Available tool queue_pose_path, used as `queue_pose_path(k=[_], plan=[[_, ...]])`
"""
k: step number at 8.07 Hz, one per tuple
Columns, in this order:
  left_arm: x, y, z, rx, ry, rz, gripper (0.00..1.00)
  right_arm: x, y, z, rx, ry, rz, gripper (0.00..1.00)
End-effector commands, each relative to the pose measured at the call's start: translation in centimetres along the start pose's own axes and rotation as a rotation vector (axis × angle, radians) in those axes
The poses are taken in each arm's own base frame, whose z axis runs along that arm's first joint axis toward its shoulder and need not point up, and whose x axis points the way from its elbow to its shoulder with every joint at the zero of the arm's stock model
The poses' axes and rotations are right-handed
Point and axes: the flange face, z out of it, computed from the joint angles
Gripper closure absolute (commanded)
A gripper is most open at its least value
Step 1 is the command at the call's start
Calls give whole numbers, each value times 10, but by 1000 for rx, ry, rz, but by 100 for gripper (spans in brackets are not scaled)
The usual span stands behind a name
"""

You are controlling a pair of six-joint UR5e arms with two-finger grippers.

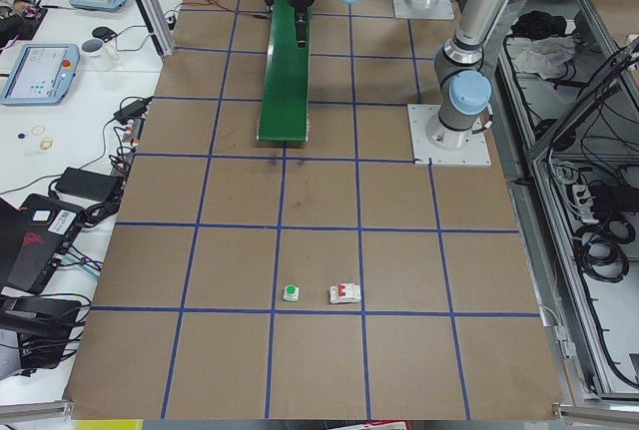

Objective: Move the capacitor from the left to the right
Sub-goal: 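Lower the capacitor into the blue bin and open the right gripper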

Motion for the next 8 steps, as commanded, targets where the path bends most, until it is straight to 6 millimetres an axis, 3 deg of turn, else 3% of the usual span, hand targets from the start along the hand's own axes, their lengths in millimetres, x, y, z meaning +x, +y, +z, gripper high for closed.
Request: queue_pose_path(k=[1, 2, 4, 5, 6, 8], plan=[[0, 0, 0, 1, 0, 0, 0, 4, 2, -42, 88, 52, 1, 20], [0, 0, 0, 1, 0, 0, 0, -1, 7, -74, 114, 84, 13, 14], [0, 0, 0, 1, 0, 0, 0, -16, 20, -111, 109, 80, 49, 9], [0, 0, 0, 1, -2, 0, 0, -27, 25, -136, 135, 99, 77, 0], [0, 0, 0, -1, 0, -1, 0, -39, 32, -157, 144, 98, 123, 0], [0, 0, 0, -1, 0, -1, 0, -94, 20, -184, 140, 93, 106, 0]])
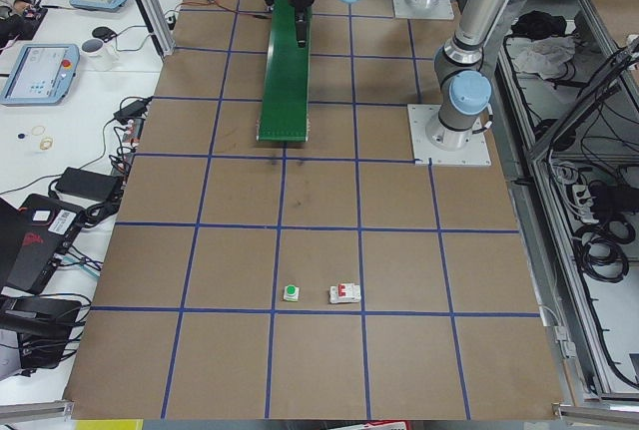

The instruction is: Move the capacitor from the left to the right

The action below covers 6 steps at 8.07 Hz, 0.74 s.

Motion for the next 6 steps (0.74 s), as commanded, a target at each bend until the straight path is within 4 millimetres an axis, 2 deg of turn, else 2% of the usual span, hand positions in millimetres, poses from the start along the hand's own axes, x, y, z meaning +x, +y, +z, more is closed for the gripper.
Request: queue_pose_path(k=[1, 2, 4, 6], plan=[[0, 0, 0, 0, 0, 0, 0, -79, -10, -47, 9, -9, 11, 0], [0, 0, 0, 0, 0, 0, 0, -113, -11, -59, 0, -32, 42, 0], [0, 0, 1, -2, 0, 0, 0, -175, -20, -68, 10, -61, 25, 0], [0, 0, 0, 0, 0, 1, 0, -228, -22, -78, 15, -79, 39, 0]])
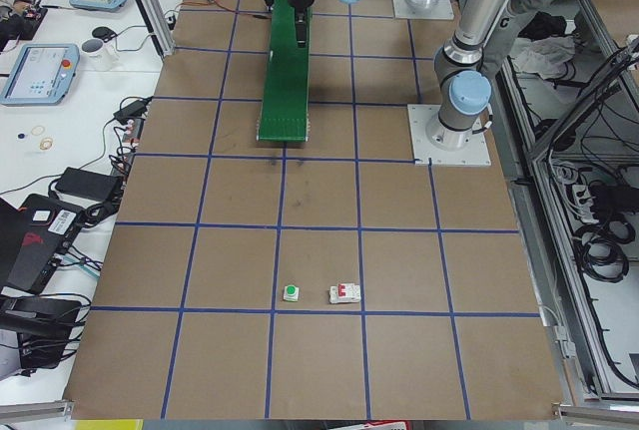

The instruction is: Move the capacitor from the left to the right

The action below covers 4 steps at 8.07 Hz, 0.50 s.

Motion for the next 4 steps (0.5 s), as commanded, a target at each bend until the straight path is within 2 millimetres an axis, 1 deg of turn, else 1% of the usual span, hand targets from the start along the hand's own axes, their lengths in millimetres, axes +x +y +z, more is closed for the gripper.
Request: queue_pose_path(k=[1, 3, 4], plan=[[0, 0, 1, -1, 2, 1, 0, -69, 1, -5, -5, -26, 9, 0], [0, 0, 1, -1, 2, 0, 0, -99, 5, -6, -20, -41, 42, 0], [0, 0, 1, -1, 2, 1, 0, -117, 7, -7, -20, -47, 33, 0]])
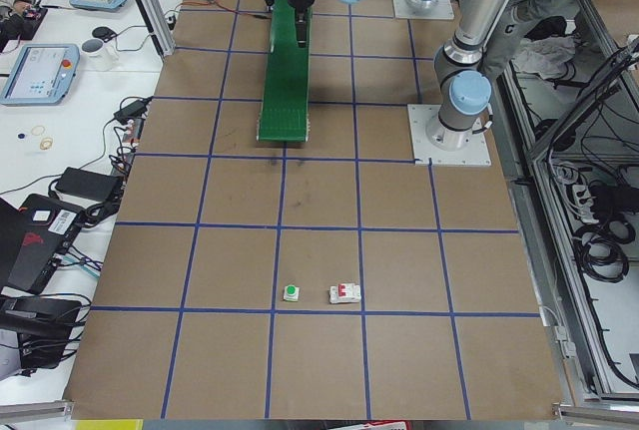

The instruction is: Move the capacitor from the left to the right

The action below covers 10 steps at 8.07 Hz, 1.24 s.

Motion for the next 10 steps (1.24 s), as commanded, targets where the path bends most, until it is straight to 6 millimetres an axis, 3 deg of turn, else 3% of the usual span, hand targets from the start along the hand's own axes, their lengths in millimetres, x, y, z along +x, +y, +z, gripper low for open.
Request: queue_pose_path(k=[1, 3, 4, 10], plan=[[0, 0, 1, -2, 0, 0, 0, -57, 10, -3, -4, -18, 6, 0], [0, 0, 1, -2, 0, 0, 0, -104, 21, -3, -9, -23, 30, 0], [0, 0, 1, -2, 0, -1, 0, -116, 25, -2, -14, -24, 31, 0], [0, 0, -2, 3, -3, -1, 0, -120, 26, 0, -18, -22, 21, 0]])
